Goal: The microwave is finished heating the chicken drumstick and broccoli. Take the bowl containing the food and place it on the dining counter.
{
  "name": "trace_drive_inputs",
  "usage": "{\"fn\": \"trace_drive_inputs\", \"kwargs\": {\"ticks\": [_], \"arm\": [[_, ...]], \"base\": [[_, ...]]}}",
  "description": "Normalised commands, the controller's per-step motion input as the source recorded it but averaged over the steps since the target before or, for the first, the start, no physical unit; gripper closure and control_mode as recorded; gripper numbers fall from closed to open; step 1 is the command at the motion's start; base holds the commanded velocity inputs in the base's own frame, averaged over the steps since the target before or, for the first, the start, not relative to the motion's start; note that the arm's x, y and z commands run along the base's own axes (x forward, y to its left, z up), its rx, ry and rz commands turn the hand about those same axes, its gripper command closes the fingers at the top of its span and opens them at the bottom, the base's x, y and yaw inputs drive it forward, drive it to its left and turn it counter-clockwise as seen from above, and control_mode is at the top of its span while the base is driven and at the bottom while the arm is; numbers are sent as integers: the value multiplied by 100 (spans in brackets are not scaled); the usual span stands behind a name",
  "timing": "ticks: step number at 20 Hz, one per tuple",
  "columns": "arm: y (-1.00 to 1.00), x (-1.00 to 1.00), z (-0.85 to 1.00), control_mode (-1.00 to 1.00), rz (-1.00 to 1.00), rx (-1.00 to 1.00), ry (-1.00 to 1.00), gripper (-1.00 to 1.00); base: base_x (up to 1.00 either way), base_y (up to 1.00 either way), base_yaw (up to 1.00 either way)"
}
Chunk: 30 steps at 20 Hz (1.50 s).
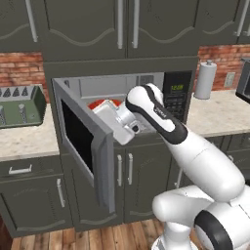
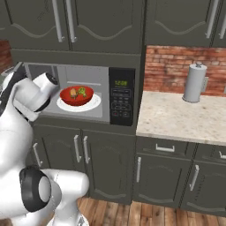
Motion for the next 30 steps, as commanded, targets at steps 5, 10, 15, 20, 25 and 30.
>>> {"fn": "trace_drive_inputs", "kwargs": {"ticks": [5, 10, 15, 20, 25, 30], "arm": [[29, 8, 0, -100, -5, 2, -2, -100], [-95, 0, 20, -100, -11, -3, -13, -100], [-100, 0, 35, -100, -24, -14, -13, -100], [-100, 11, 10, -100, -31, -9, -4, -100], [-94, 73, 0, -100, -30, -4, -2, -100], [-23, 90, 12, -100, -22, 6, 4, -100]], "base": [[0, 0, 0], [0, 0, 0], [0, 0, 0], [0, 0, 0], [0, 0, 0], [0, 0, 0]]}}
